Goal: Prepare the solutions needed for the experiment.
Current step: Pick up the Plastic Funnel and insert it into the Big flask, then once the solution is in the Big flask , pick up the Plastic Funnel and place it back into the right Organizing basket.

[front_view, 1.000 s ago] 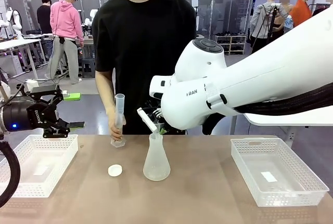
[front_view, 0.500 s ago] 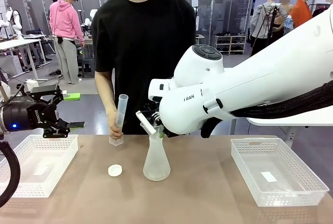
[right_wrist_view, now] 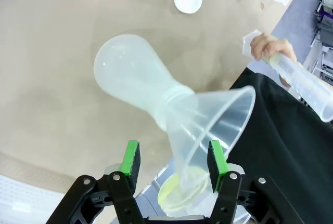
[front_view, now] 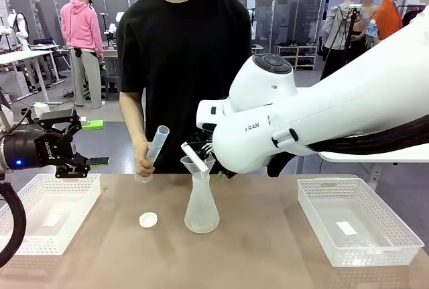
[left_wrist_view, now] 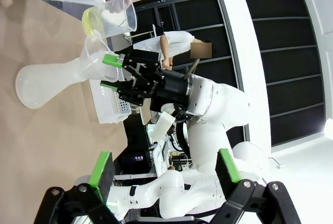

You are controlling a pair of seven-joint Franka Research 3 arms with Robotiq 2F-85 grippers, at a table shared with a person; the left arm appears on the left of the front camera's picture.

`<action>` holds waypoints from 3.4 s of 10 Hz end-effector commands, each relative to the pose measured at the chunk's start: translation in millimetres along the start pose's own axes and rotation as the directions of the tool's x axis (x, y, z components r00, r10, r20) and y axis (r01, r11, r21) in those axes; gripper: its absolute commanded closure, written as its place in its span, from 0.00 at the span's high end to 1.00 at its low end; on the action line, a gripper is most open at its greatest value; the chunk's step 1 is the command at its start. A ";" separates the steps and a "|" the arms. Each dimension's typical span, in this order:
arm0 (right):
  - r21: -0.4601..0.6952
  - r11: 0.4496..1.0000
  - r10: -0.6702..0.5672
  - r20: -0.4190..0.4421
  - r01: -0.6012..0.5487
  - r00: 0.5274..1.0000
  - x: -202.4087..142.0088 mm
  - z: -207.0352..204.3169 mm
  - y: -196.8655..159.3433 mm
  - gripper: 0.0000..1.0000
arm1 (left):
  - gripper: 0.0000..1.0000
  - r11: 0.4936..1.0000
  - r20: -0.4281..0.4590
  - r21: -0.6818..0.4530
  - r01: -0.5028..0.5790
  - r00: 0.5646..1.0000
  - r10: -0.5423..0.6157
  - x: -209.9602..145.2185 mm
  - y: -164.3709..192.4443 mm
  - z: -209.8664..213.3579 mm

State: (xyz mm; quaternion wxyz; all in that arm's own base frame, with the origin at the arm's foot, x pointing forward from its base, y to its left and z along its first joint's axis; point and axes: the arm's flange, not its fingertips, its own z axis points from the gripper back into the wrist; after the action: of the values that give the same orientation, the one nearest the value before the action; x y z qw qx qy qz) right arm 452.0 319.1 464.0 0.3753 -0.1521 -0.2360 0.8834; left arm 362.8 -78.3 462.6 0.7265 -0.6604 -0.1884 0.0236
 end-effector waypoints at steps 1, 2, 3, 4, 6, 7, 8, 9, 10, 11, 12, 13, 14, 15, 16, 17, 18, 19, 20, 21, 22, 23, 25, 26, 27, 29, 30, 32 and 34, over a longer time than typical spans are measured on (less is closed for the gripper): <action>0.033 0.999 -0.036 -0.065 0.038 0.997 -2.4 30.8 9.9 0.66 | 1.00 1.000 0.004 -0.021 -0.008 1.000 0.008 -0.7 -1.5 -1.7; 0.017 0.999 -0.032 -0.047 0.032 0.998 -9.4 49.9 16.9 0.66 | 1.00 1.000 0.004 -0.021 -0.008 1.000 0.008 -0.7 -1.5 -1.7; 0.001 1.000 -0.028 -0.046 0.028 0.999 -16.4 63.9 21.4 0.66 | 1.00 1.000 0.004 -0.021 -0.008 1.000 0.008 -0.7 -1.5 -1.7; -0.010 0.999 -0.047 -0.058 0.046 0.997 -23.6 74.6 26.7 0.66 | 1.00 1.000 0.004 -0.021 -0.008 1.000 0.008 -0.7 -1.5 -1.7; 0.013 0.992 -0.128 -0.078 0.129 0.989 -37.6 88.6 40.8 0.66 | 1.00 1.000 0.004 -0.021 -0.008 1.000 0.008 -0.7 -1.5 -1.7; 0.015 0.986 -0.164 -0.084 0.166 0.983 -46.7 96.3 51.6 0.66 | 1.00 1.000 0.004 -0.021 -0.008 1.000 0.008 -0.7 -1.5 -1.7; 0.021 0.978 -0.205 -0.091 0.208 0.974 -55.8 101.6 60.9 0.66 | 1.00 1.000 0.004 -0.021 -0.008 1.000 0.008 -0.7 -1.5 -1.7; 0.019 0.967 -0.250 -0.122 0.254 0.961 -64.7 106.8 70.5 0.66 | 1.00 1.000 0.004 -0.021 -0.008 1.000 0.008 -0.7 -1.5 -1.7; 0.033 0.953 -0.293 -0.143 0.300 0.945 -75.6 111.7 82.2 0.66 | 1.00 1.000 0.004 -0.021 -0.008 1.000 0.008 -0.7 -1.5 -1.7; 0.057 0.915 -0.385 -0.169 0.399 0.907 -88.2 117.6 94.6 0.66 | 1.00 1.000 0.004 -0.021 -0.008 1.000 0.008 -0.7 -1.5 -1.7; 0.081 0.876 -0.457 -0.172 0.475 0.873 -96.3 123.1 105.0 0.66 | 1.00 1.000 0.004 -0.021 -0.008 1.000 0.008 -0.7 -1.5 -1.7; 0.072 0.823 -0.550 -0.148 0.564 0.822 -103.4 128.8 113.1 0.66 | 1.00 1.000 0.004 -0.021 -0.008 1.000 0.008 -0.7 -1.5 -1.7; 0.088 0.787 -0.593 -0.167 0.611 0.788 -110.3 132.2 120.1 0.66 | 1.00 1.000 0.004 -0.021 -0.008 1.000 0.008 -0.7 -1.5 -1.7; 0.088 0.769 -0.616 -0.165 0.634 0.770 -115.5 134.5 124.6 0.66 | 1.00 1.000 0.004 -0.021 -0.008 1.000 0.008 -0.7 -1.5 -1.7; 0.097 0.767 -0.617 -0.162 0.634 0.770 -118.3 134.9 127.0 0.66 | 1.00 1.000 0.004 -0.021 -0.008 1.000 0.008 -0.7 -1.5 -1.7; 0.113 0.740 -0.645 -0.161 0.663 0.747 -120.9 137.2 128.8 0.66 | 1.00 1.000 0.004 -0.021 -0.008 1.000 0.008 -0.7 -1.5 -1.7; 0.102 0.785 -0.591 -0.176 0.611 0.788 -123.6 134.8 125.4 0.66 | 1.00 1.000 0.004 -0.021 -0.008 1.000 0.008 -0.7 -1.5 -1.7; 0.102 0.785 -0.591 -0.176 0.611 0.788 -123.6 134.8 125.4 0.66 | 1.00 1.000 0.004 -0.021 -0.008 1.000 0.008 -0.7 -1.5 -1.7; 0.102 0.785 -0.591 -0.176 0.611 0.788 -123.6 134.8 125.4 0.66 | 1.00 1.000 0.004 -0.021 -0.008 1.000 0.008 -0.7 -1.5 -1.7; 0.102 0.785 -0.591 -0.176 0.611 0.788 -123.6 134.8 125.4 0.66 | 1.00 1.000 0.004 -0.021 -0.008 1.000 0.008 -0.7 -1.5 -1.7; 0.102 0.785 -0.591 -0.176 0.611 0.788 -123.6 134.8 125.4 0.66 | 1.00 1.000 0.004 -0.021 -0.008 1.000 0.008 -0.7 -1.5 -1.7; 0.102 0.785 -0.591 -0.176 0.611 0.788 -123.6 134.8 125.4 0.66 | 1.00 1.000 0.004 -0.021 -0.008 1.000 0.008 -0.7 -1.5 -1.7; 0.102 0.785 -0.591 -0.176 0.611 0.788 -123.6 134.8 125.4 0.66 | 1.00 1.000 0.004 -0.021 -0.008 1.000 0.008 -0.7 -1.5 -1.7; 0.102 0.785 -0.591 -0.176 0.611 0.788 -123.6 134.8 125.4 0.66 | 1.00 1.000 0.004 -0.021 -0.008 1.000 0.008 -0.7 -1.5 -1.7; 0.108 0.781 -0.594 -0.175 0.615 0.785 -122.1 136.1 125.2 0.66 | 1.00 1.000 0.004 -0.021 -0.008 1.000 0.008 -0.7 -1.5 -1.7; 0.230 0.305 -0.897 -0.256 0.924 0.360 -136.8 162.9 128.0 0.66 | 1.00 1.000 0.004 -0.021 -0.008 1.000 0.008 -0.7 -1.5 -1.7; 0.234 0.178 -0.926 -0.289 0.956 0.244 -139.5 173.1 132.5 0.66 | 1.00 1.000 0.004 -0.021 -0.008 1.000 0.008 -0.7 -1.5 -1.7; 0.278 0.121 -0.950 -0.247 0.953 0.193 -133.3 174.7 132.1 0.66 | 1.00 1.000 0.004 -0.021 -0.008 1.000 0.008 -0.7 -1.5 -1.7; 0.240 0.284 -0.880 -0.320 0.928 0.352 -143.7 166.3 145.2 0.66 | 1.00 1.000 0.004 -0.021 -0.008 1.000 0.008 -0.7 -1.5 -1.7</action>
State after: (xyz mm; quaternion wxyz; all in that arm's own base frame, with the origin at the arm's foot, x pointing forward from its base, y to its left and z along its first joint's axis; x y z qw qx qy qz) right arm 385.9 76.2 547.5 0.8590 0.0556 -0.0711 0.5040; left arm 362.8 -78.2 462.7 0.7264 -0.6605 -0.1884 0.0234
